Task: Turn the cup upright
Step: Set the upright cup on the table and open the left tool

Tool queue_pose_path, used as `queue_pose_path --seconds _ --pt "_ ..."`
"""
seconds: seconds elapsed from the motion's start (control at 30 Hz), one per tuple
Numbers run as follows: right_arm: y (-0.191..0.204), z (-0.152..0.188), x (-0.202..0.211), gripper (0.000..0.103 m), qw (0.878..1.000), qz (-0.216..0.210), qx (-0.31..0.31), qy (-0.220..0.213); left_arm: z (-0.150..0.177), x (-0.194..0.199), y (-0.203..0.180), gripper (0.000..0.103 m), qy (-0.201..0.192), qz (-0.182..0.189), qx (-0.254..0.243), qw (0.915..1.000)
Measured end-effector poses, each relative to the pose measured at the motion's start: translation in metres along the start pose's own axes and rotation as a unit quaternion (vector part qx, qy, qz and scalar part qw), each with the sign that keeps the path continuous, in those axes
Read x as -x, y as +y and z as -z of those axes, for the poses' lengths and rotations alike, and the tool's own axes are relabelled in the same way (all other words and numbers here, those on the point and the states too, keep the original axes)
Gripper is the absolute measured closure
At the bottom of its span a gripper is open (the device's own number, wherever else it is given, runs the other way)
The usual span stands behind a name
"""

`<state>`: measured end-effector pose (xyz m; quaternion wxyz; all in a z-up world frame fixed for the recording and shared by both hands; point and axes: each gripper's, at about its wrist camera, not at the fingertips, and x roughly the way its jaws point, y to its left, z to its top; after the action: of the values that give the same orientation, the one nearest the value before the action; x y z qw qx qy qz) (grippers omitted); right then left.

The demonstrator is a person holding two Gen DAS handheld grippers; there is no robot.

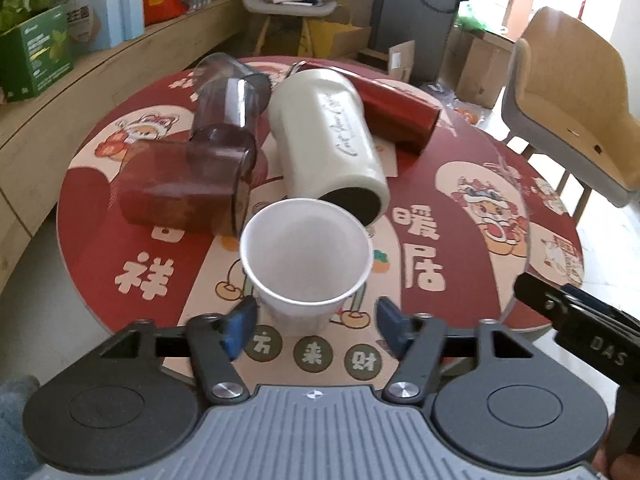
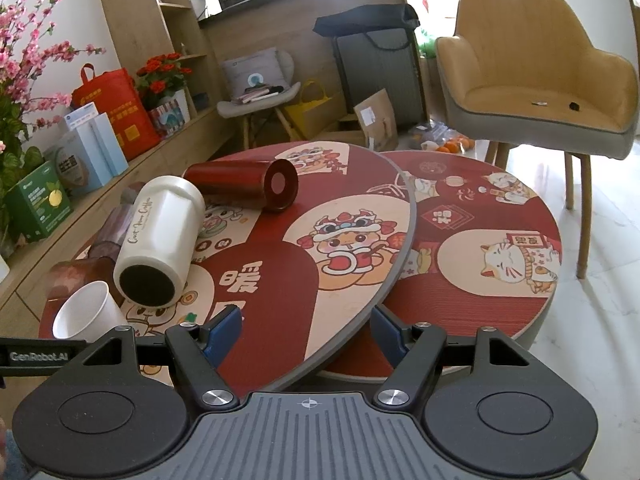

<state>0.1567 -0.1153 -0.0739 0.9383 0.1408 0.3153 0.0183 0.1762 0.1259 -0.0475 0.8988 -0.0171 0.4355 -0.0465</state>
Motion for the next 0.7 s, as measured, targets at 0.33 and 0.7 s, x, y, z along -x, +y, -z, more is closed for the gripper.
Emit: queue_pose_path --seconds 0.33,0.7 --pt "0.009 0.004 0.008 0.009 0.999 0.008 0.026 -0.016 0.009 0.031 -0.003 0.006 -0.025 -0.029 -0.044 0.9983" --pt "0.05 0.005 0.056 0.0 0.997 0.005 0.068 -0.022 0.021 0.095 0.048 0.004 -0.059 -0.061 -0.013 0.9963"
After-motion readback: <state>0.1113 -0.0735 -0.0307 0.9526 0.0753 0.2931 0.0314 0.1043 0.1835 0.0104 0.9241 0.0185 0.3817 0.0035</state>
